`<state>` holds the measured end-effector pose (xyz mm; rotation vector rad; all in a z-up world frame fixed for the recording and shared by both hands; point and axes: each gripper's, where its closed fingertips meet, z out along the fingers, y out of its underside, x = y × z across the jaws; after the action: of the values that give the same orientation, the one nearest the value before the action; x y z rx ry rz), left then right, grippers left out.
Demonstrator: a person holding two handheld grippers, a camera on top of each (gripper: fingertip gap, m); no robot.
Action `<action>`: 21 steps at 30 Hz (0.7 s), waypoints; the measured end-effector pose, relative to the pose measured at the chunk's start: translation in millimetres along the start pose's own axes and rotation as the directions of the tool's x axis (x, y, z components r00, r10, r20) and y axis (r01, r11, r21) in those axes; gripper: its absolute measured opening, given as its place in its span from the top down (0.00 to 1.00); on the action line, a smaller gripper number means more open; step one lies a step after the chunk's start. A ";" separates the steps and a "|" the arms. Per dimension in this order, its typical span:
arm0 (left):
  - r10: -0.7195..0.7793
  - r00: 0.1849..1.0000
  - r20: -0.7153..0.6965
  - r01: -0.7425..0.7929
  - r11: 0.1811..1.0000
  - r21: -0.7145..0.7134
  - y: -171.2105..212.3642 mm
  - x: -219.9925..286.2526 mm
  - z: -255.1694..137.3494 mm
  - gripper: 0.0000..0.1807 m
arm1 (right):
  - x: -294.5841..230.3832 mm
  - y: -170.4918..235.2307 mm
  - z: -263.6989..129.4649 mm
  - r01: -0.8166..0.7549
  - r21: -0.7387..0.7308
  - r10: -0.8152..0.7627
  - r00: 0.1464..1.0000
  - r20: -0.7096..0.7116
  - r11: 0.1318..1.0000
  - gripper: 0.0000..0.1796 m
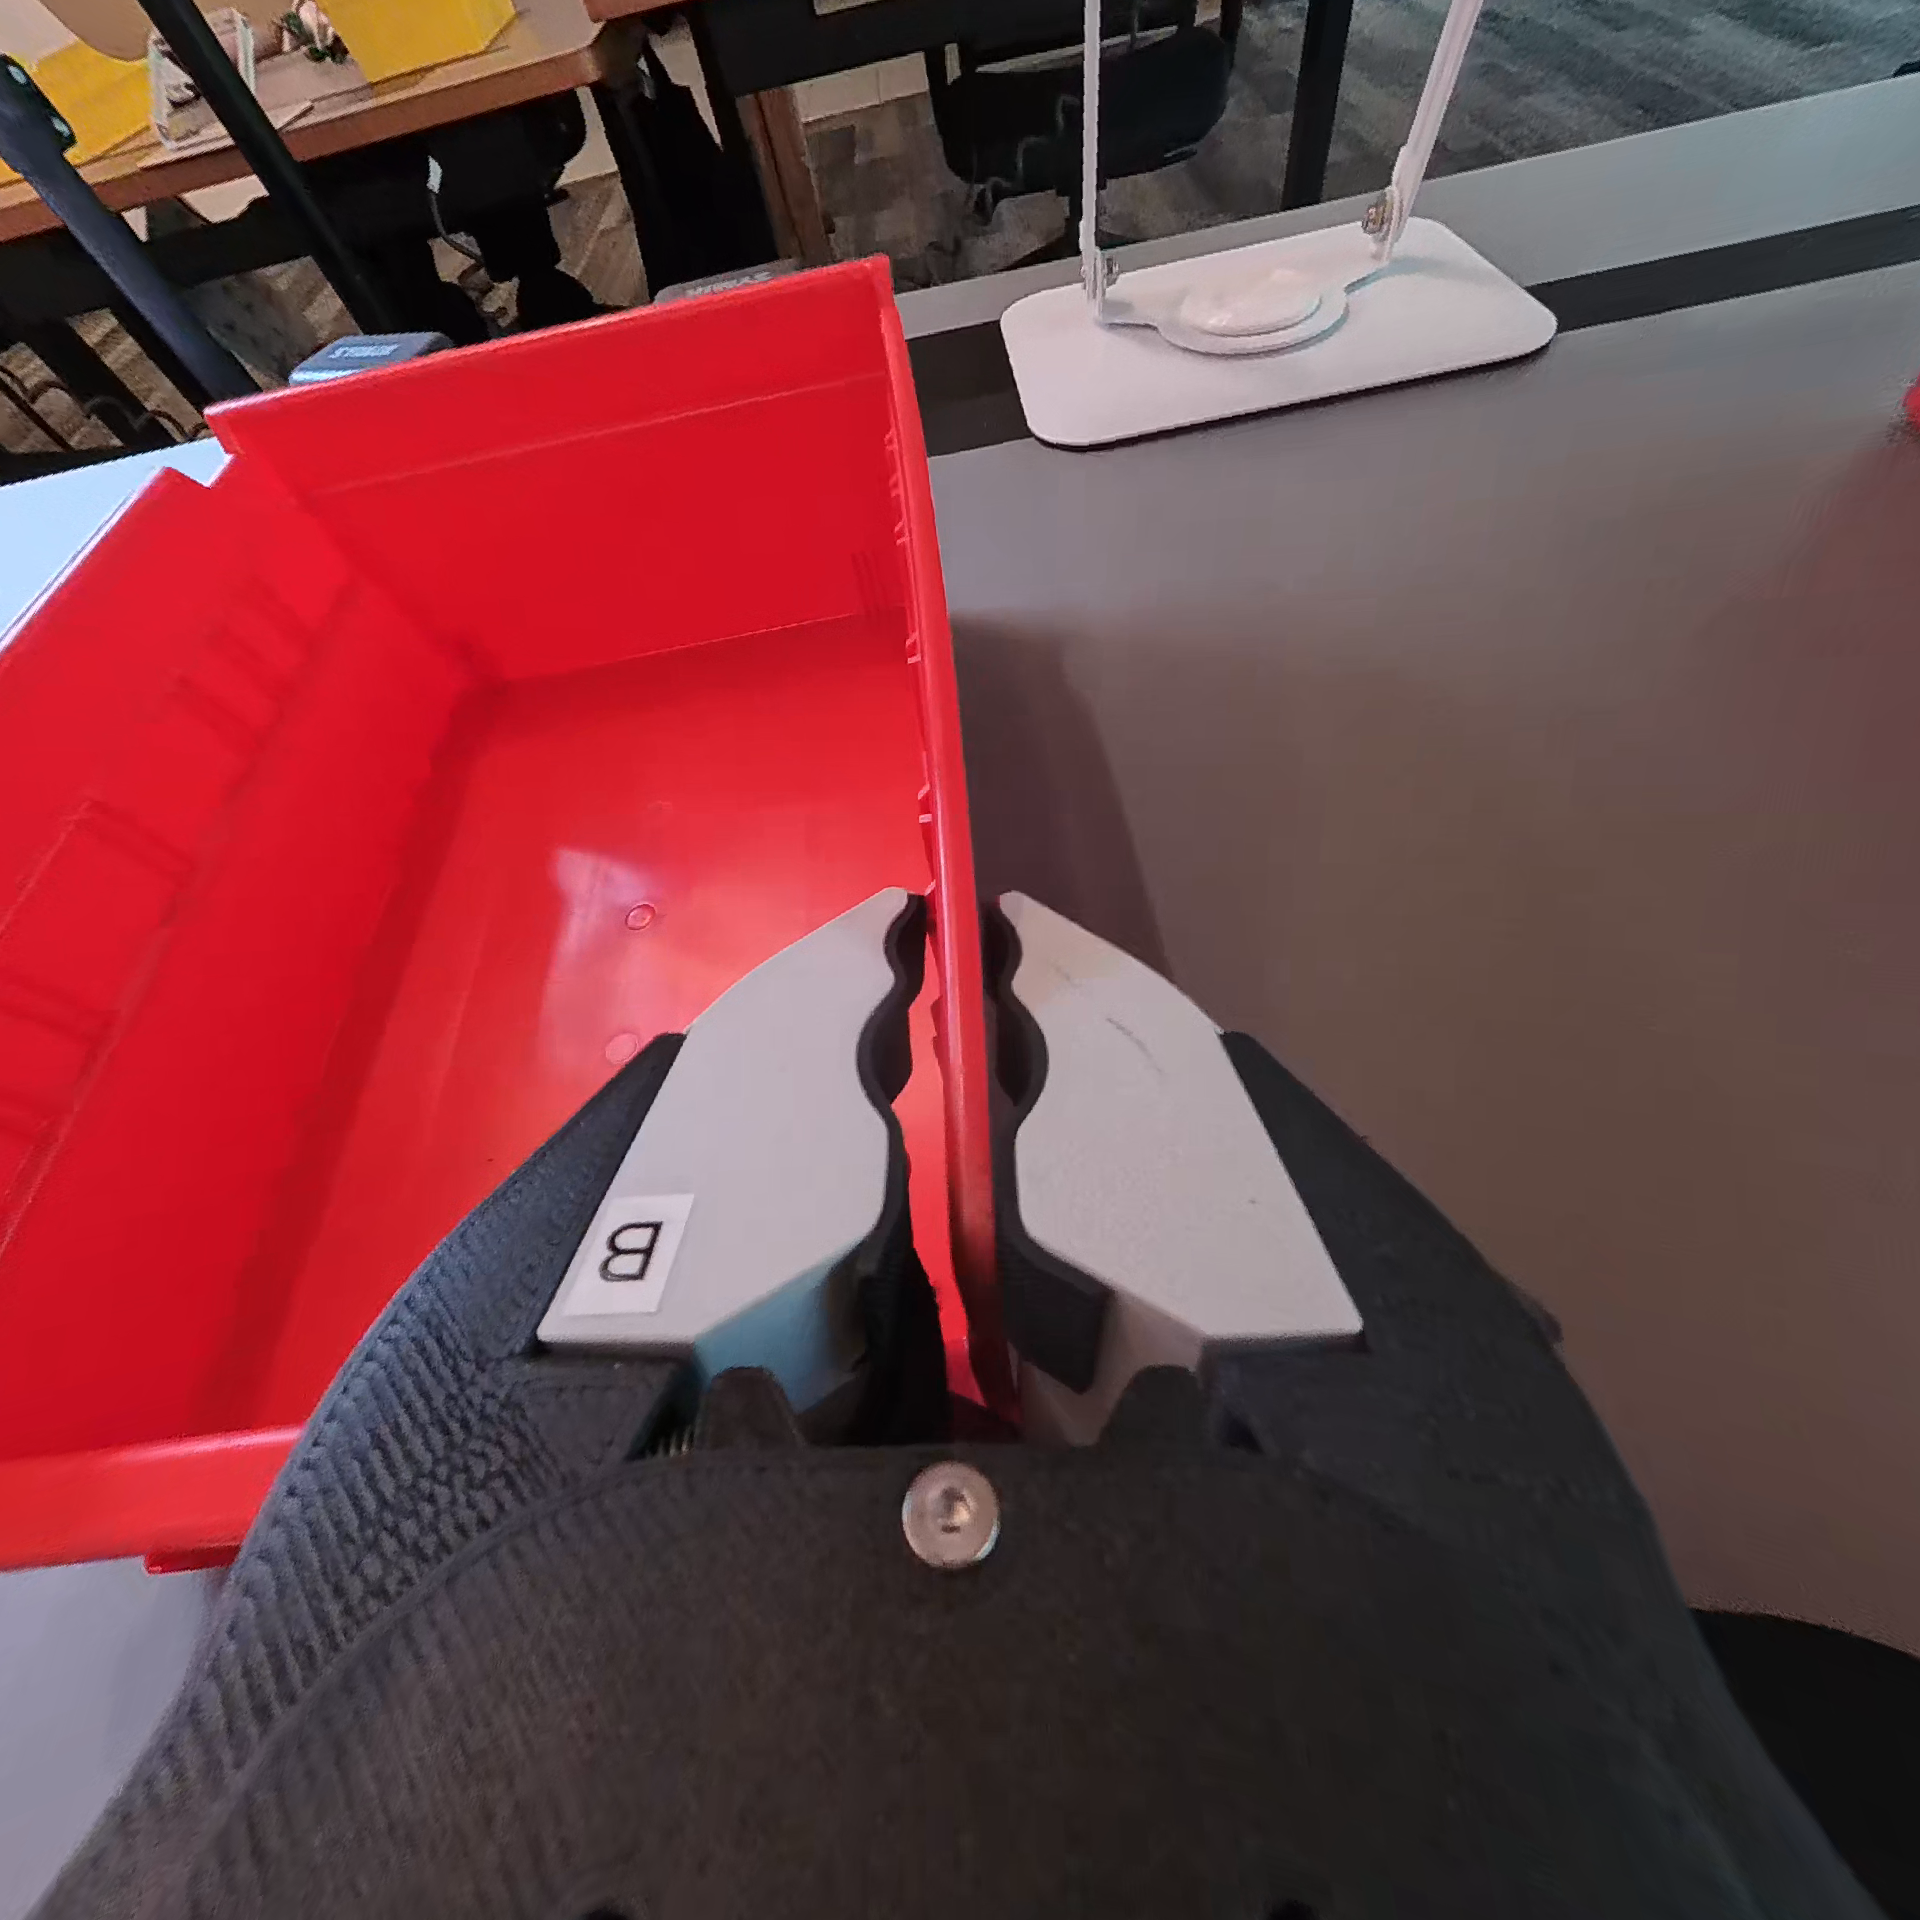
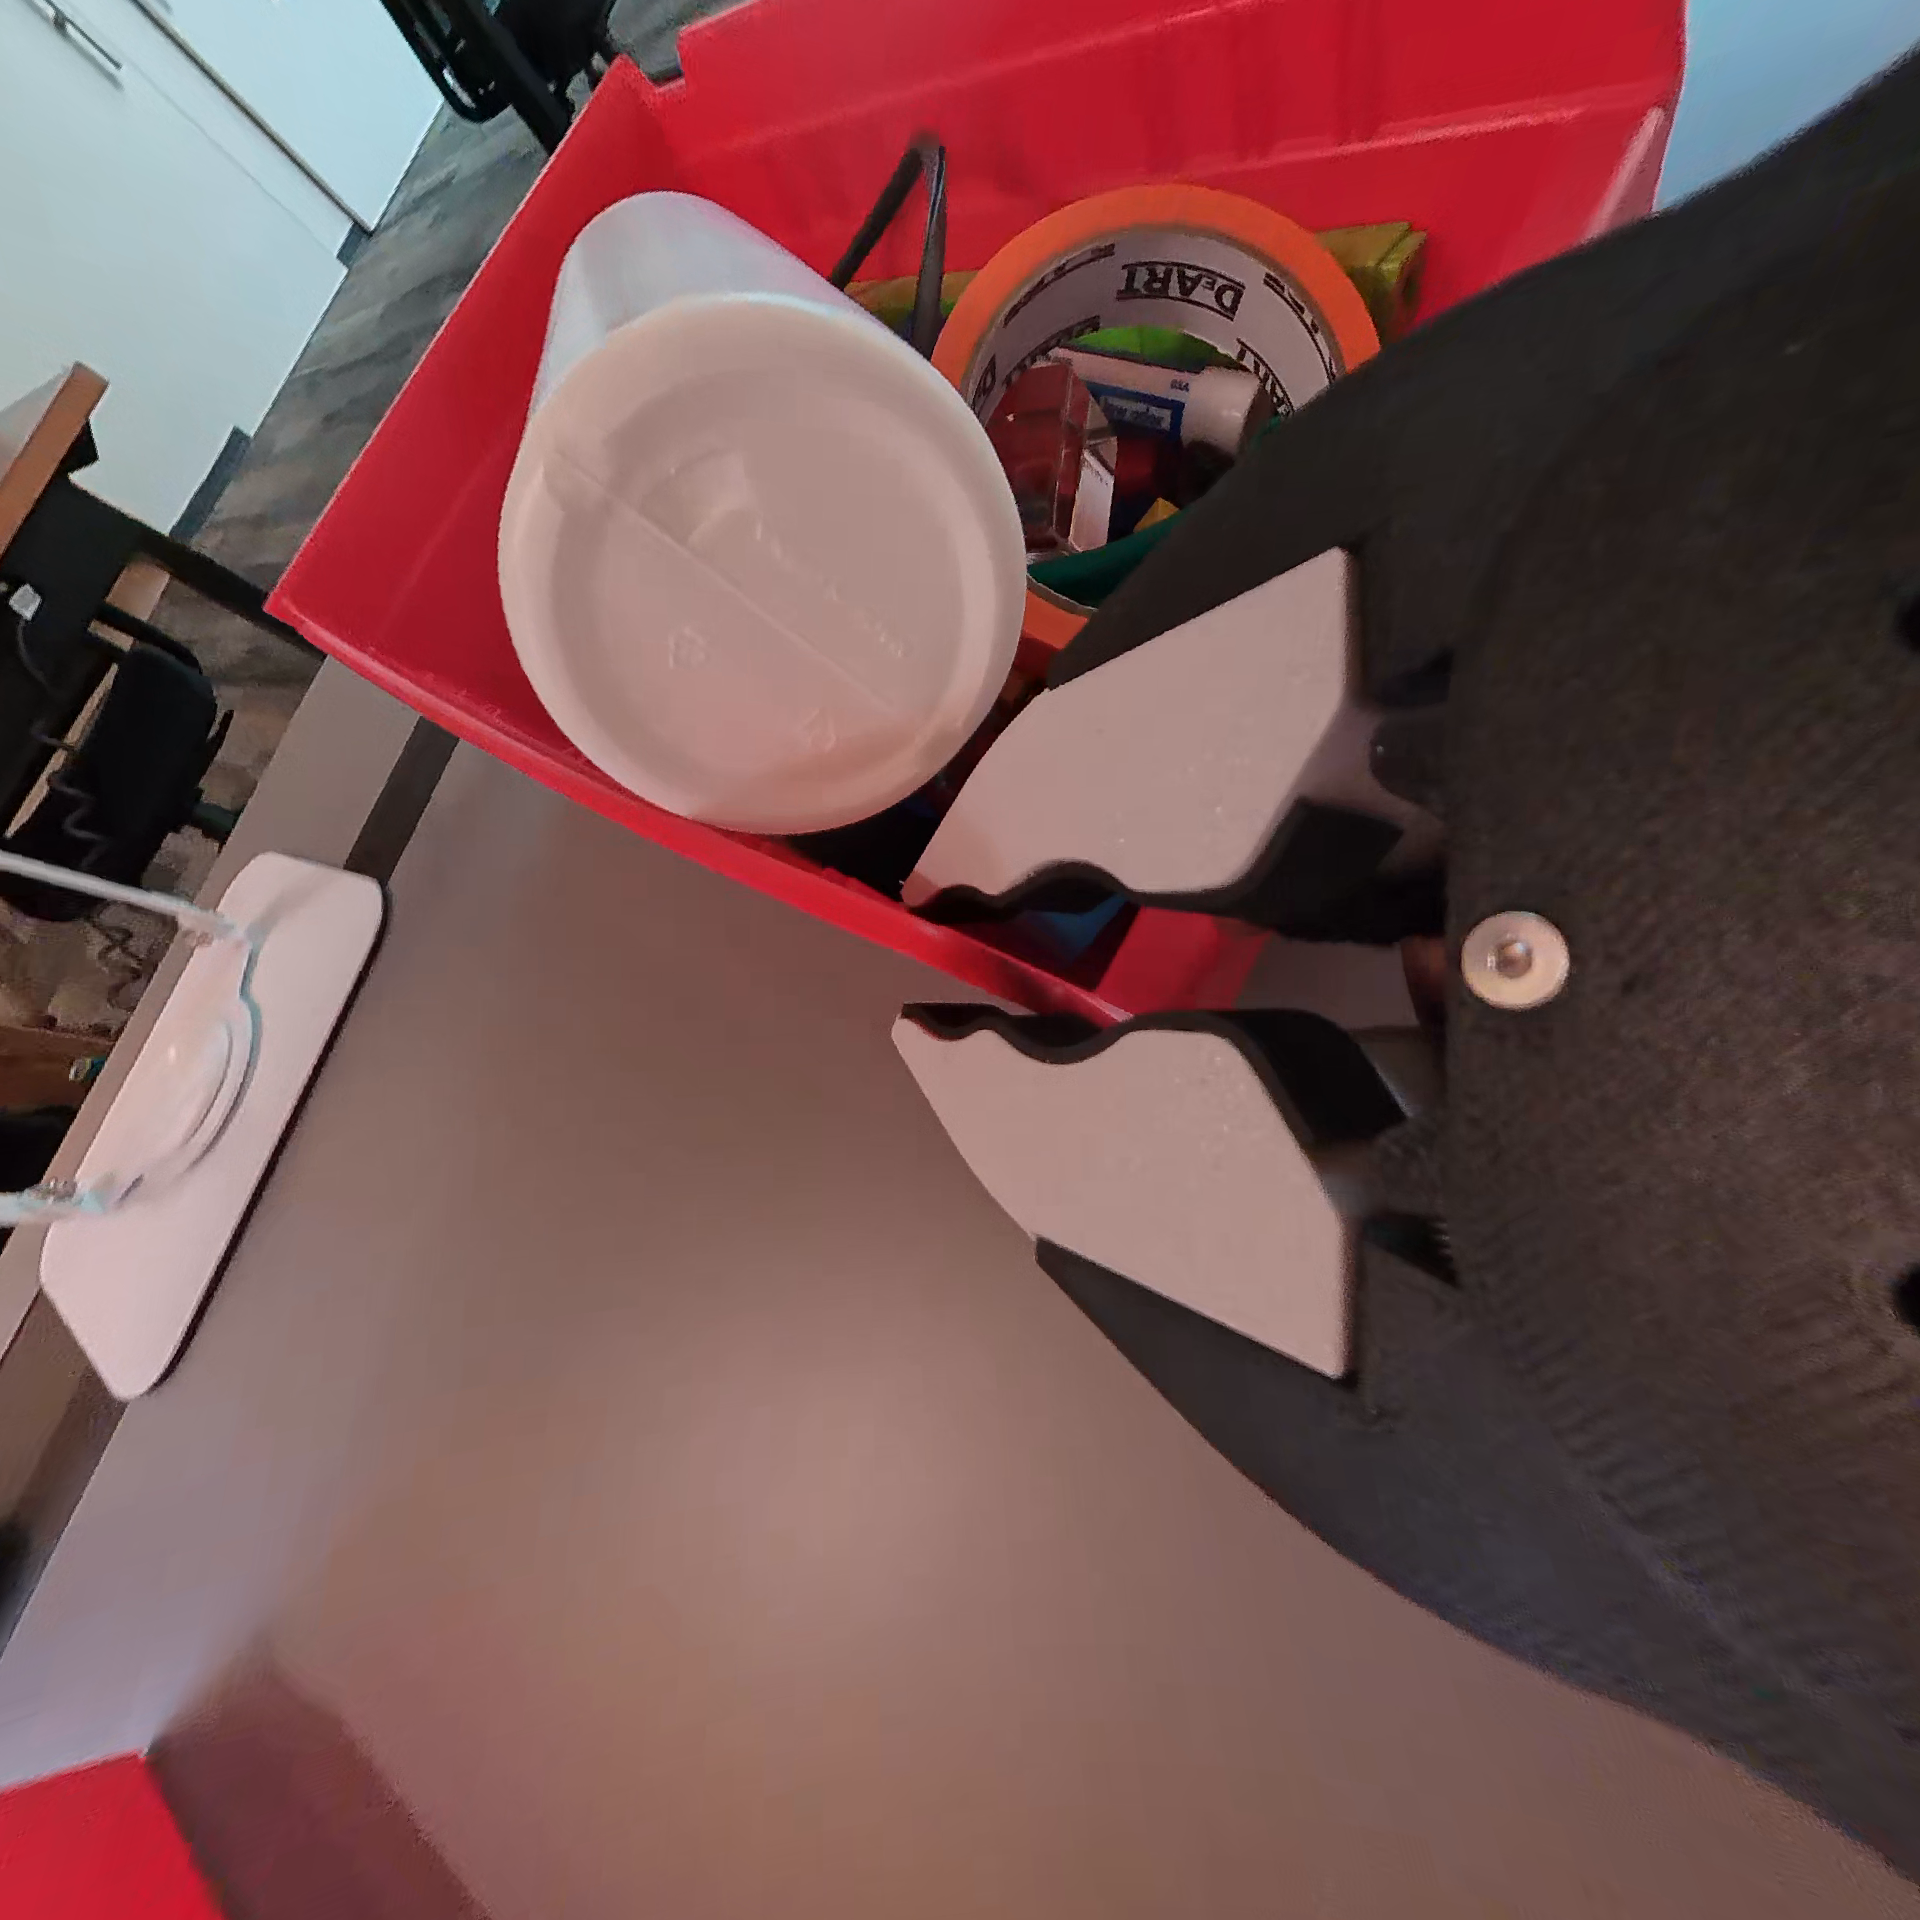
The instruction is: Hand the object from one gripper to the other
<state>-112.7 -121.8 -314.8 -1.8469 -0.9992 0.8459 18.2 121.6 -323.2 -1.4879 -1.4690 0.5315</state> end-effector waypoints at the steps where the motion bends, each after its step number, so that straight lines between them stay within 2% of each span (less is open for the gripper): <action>1: -0.005 1.000 -0.008 0.005 1.000 0.005 -0.3 1.4 0.3 0.93 | -8.1 -3.0 0.2 -0.007 0.001 0.007 1.000 0.011 1.000 0.92; 5: -0.078 0.994 -0.072 0.080 0.996 0.026 -2.1 5.3 0.5 0.89 | -42.2 -15.4 -0.3 0.016 0.007 -0.016 0.999 0.049 1.000 0.92; 7: -0.025 1.000 0.016 0.025 0.999 0.023 -2.0 -9.3 0.5 0.97 | -59.6 -21.8 -0.2 0.041 0.013 -0.042 0.997 0.069 0.999 0.91; 8: 0.004 0.999 0.037 -0.005 1.000 0.025 -1.4 -15.1 1.8 0.97 | -68.5 -25.2 0.1 0.050 0.017 -0.051 0.996 0.079 0.999 0.91; 10: -0.056 0.998 0.010 0.056 0.998 0.023 -0.7 -21.9 4.1 0.97 | -86.6 -32.5 1.3 0.070 0.027 -0.073 0.992 0.101 0.997 0.90; 15: -0.040 0.992 0.123 0.039 0.999 0.013 5.8 -56.1 1.2 0.97 | -133.0 -51.0 4.4 0.119 0.048 -0.125 0.979 0.158 0.992 0.89; 21: -0.106 0.973 0.204 0.107 0.994 0.007 20.1 -96.4 -16.2 0.97 | -185.0 -73.4 8.6 0.134 0.106 -0.154 0.964 0.217 0.985 0.88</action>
<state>-136.6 -218.6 -310.7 -1.7174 -1.2173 0.9830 -61.8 -60.9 -322.0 -1.2703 -1.6910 0.6852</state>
